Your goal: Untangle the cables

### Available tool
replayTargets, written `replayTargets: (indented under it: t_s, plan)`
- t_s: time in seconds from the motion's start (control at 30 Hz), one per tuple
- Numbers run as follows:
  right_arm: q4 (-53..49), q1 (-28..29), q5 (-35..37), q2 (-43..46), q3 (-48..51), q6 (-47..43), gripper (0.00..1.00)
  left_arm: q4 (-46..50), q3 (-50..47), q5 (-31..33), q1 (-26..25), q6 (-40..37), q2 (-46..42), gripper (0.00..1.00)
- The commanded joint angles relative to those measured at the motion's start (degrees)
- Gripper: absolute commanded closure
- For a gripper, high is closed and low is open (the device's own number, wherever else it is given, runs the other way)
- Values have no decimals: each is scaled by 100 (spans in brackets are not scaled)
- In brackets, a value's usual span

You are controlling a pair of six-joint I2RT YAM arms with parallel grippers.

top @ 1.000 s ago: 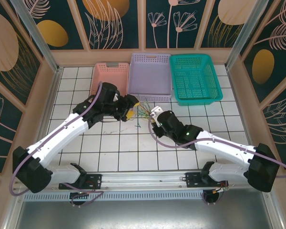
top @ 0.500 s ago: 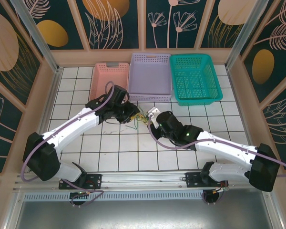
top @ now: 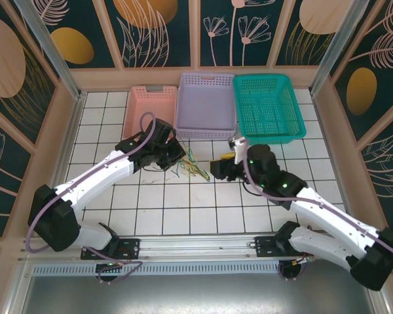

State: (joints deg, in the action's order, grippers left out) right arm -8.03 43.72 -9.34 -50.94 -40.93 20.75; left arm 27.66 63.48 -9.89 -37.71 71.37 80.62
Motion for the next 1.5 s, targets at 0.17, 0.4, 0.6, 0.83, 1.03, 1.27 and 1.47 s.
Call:
replayTargets:
  t_s: [0.17, 0.4, 0.6, 0.83, 1.03, 1.27, 1.47]
  plan:
    - [20, -259, -1198, -675, -180, 1095, 35, -236, 146, -80, 6, -77, 109, 100]
    - [-398, -33, -1197, -1864, -1030, 639, 41, -147, 338, -241, 4, -237, 320, 100]
    - [-993, 14, -1305, -2641, -1602, -21, 55, -32, 509, -287, 8, -365, 428, 100]
    - [-1505, 40, -1031, -2885, -1788, -462, 57, 155, 708, -248, 8, -517, 498, 100]
    - [-1386, 40, -1000, -2946, -1785, -501, 71, 170, 812, -311, 1, -542, 550, 100]
    - [-928, 14, -1075, -2807, -1604, -191, 100, 217, 1135, -169, 3, -693, 482, 85]
    - [-375, -463, -1793, -2295, -1031, 382, 100, 784, 1533, 844, 1, -847, -191, 35]
